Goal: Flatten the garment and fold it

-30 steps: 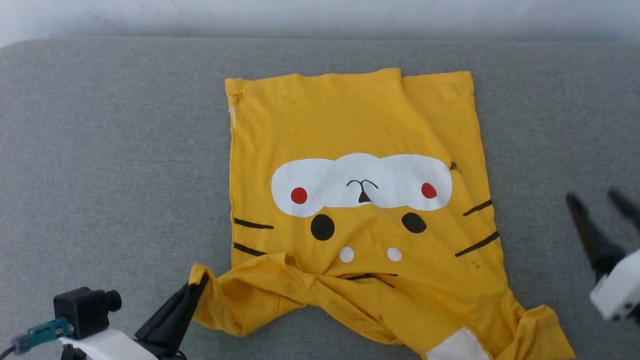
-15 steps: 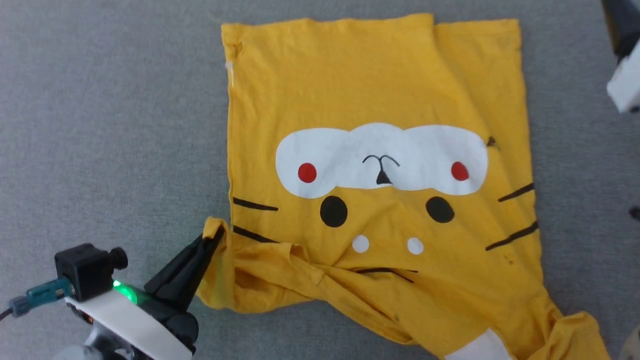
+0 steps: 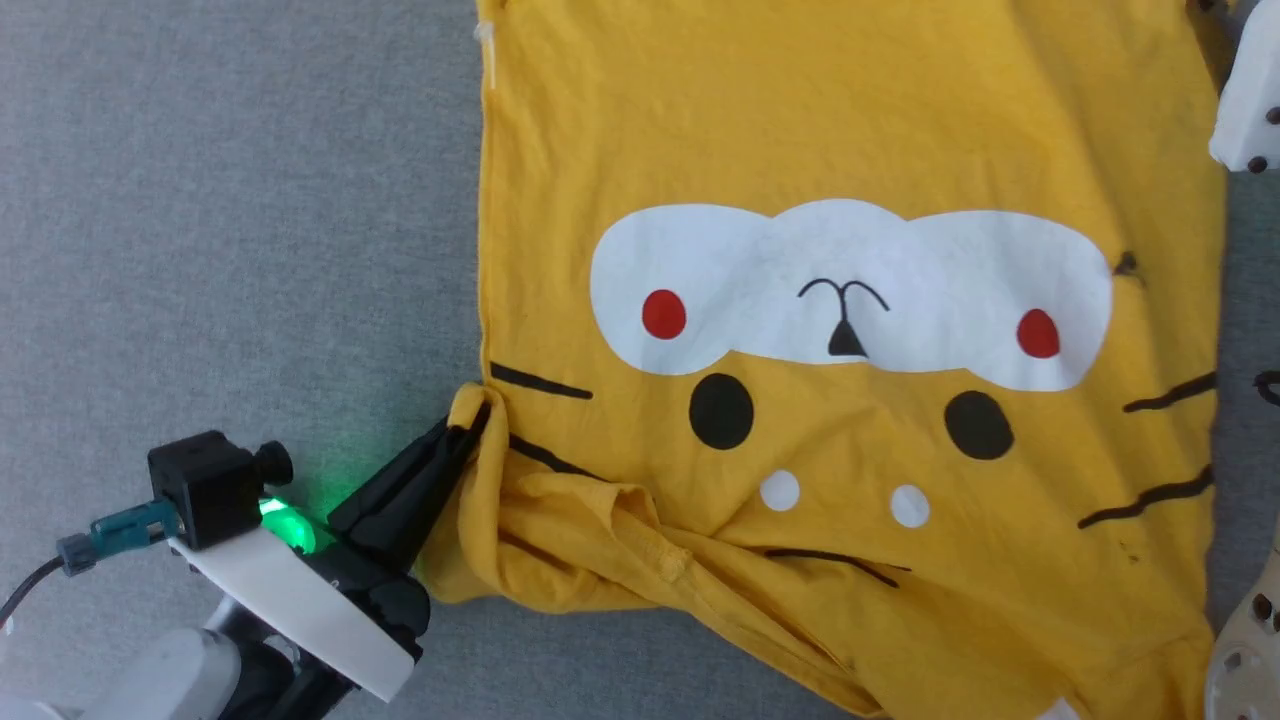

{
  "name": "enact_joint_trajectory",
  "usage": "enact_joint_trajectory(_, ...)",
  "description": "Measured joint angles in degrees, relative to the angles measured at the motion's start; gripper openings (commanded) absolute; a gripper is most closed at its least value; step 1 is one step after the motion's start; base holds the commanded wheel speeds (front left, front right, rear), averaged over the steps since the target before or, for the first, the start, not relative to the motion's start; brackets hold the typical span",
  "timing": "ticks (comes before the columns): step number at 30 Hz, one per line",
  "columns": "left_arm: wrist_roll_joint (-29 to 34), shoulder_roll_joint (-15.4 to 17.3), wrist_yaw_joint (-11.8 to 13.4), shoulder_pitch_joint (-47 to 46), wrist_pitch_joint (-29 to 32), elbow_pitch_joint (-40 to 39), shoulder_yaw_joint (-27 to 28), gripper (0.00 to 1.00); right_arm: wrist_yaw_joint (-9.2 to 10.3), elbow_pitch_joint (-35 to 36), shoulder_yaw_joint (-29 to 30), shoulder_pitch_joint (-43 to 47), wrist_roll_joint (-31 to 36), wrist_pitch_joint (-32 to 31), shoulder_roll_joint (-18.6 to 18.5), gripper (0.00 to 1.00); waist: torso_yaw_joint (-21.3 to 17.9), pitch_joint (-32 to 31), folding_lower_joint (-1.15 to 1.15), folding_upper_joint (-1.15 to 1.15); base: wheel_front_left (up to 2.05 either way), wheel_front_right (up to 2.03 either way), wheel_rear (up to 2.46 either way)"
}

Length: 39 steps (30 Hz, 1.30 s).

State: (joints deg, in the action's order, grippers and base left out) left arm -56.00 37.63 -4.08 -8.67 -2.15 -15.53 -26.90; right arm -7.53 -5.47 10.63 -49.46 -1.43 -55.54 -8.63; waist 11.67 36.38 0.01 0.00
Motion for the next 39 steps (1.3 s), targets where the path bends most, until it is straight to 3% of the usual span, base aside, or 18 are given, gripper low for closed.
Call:
enact_joint_trajectory(4, 0.0, -0.44, -0.91, -1.16, -0.4, 0.49, -0.43, 0.0, 0.0, 0.09, 1.12, -0.09, 1.48, -0.37, 0.34, 1.0, 1.24, 1.37, -0.01, 0.0, 0.0, 0.0, 0.0)
enact_joint_trajectory(6, 0.0, -0.57, -1.0, -1.49, -0.42, 0.62, -0.54, 0.0, 0.0, 0.33, 1.75, -0.49, 2.1, -0.25, 0.6, 0.4, 1.67, 1.88, -0.02, 0.0, 0.0, 0.0, 0.0)
enact_joint_trajectory(7, 0.0, -0.6, -1.01, -1.69, -0.48, 0.67, -0.58, 0.0, 0.0, 0.37, 1.94, -0.73, 2.46, -0.1, 0.7, 0.0, 1.82, 2.09, -0.02, 0.0, 0.0, 0.0, 0.0)
enact_joint_trajectory(14, 0.52, -0.53, -1.32, -2.02, -1.67, 1.44, -0.22, 0.0, 0.0, 0.6, 2.38, -0.44, 3.21, 6.03, 2.44, 0.0, 1.12, 1.45, 0.0, 0.0, 0.0, 0.0, 0.0)
enact_joint_trajectory(20, 0.75, 0.11, 1.08, -0.85, -2.41, 1.99, 0.83, 0.0, -0.01, 6.65, 2.52, 5.36, -0.16, 12.13, 2.86, 0.0, -0.67, -2.02, -0.01, 0.0, 0.0, 0.0, 0.0)
enact_joint_trajectory(31, 0.15, 1.77, 4.9, 6.0, -2.33, -0.92, 1.48, 0.0, -0.01, 24.35, 16.68, 36.84, -8.81, 12.07, 5.41, 0.0, -6.07, -9.85, -0.02, 0.0, 0.0, 0.0, 0.0)
enact_joint_trajectory(34, -0.25, 2.12, 5.64, 7.66, -2.19, -1.93, 1.46, 0.0, -0.01, 24.9, 20.96, 46.5, -13.65, 11.69, 5.58, 0.0, -7.92, -11.37, -0.02, 0.0, 0.0, 0.0, 0.0)
enact_joint_trajectory(39, -0.6, 2.98, 6.55, 9.64, -1.91, -3.34, 1.92, 0.0, -0.01, 19.73, 24.64, 60.19, -20.4, 14.51, 5.6, 0.0, -10.9, -13.23, -0.02, 0.0, 0.0, 0.0, 0.0)
